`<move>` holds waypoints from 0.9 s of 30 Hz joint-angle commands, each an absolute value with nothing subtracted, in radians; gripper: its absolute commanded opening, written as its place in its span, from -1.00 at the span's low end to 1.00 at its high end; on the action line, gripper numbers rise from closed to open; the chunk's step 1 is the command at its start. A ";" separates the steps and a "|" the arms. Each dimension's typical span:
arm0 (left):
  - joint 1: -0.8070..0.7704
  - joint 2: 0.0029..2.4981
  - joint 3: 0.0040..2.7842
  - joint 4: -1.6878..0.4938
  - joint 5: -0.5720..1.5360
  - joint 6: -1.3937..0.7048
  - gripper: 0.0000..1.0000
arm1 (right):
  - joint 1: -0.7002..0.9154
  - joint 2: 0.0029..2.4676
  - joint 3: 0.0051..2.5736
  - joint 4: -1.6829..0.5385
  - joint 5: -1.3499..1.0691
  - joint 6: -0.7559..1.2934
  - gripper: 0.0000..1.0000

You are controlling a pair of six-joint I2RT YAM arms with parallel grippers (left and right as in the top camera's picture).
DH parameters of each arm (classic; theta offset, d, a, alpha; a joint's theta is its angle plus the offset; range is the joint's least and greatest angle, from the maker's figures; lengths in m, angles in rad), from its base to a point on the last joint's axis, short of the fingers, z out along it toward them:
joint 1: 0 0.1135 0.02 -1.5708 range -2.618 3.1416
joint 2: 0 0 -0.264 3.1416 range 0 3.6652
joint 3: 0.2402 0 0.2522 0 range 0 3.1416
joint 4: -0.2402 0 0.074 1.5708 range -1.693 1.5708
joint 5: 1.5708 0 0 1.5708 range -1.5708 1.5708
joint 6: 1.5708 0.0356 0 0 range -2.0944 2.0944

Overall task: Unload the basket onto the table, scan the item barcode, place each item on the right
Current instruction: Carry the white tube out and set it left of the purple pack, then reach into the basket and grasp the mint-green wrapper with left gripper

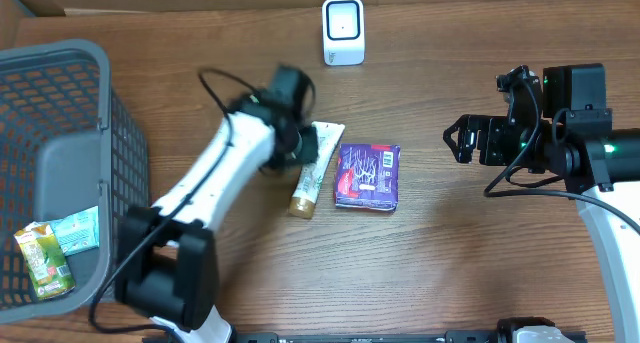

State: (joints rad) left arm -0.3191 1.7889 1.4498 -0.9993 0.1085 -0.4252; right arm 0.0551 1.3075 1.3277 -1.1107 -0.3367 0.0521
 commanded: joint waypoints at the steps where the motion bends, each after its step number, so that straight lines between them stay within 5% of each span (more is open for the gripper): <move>1: -0.218 1.660 1.663 -1.135 0.041 -0.369 -0.19 | 0.062 1.306 1.349 -1.111 -0.342 0.052 1.00; 13: 0.334 1.395 1.798 -1.397 -0.056 -0.355 -0.10 | 0.062 1.306 1.349 -1.104 -0.342 0.052 1.00; 15: 0.430 1.386 1.798 -1.405 -0.056 -0.337 0.04 | 0.062 1.306 1.349 -1.104 -0.342 0.052 1.00; 18: 0.535 1.393 1.783 -1.410 -0.056 -0.336 0.68 | 0.062 1.306 1.349 -1.102 -0.342 0.052 1.00; 19: 0.566 1.399 1.769 -1.411 -0.056 -0.336 0.75 | 0.062 1.306 1.349 -1.102 -0.343 0.052 1.00; 27: 0.724 1.432 1.536 -1.299 -0.056 -0.348 0.80 | 0.062 1.306 1.349 -1.109 -0.342 0.052 1.00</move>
State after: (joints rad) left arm 0.6846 1.4120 1.6287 -1.3338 -0.0498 -0.3561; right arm 0.0551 1.3075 1.3277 -1.1122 -0.3363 0.0521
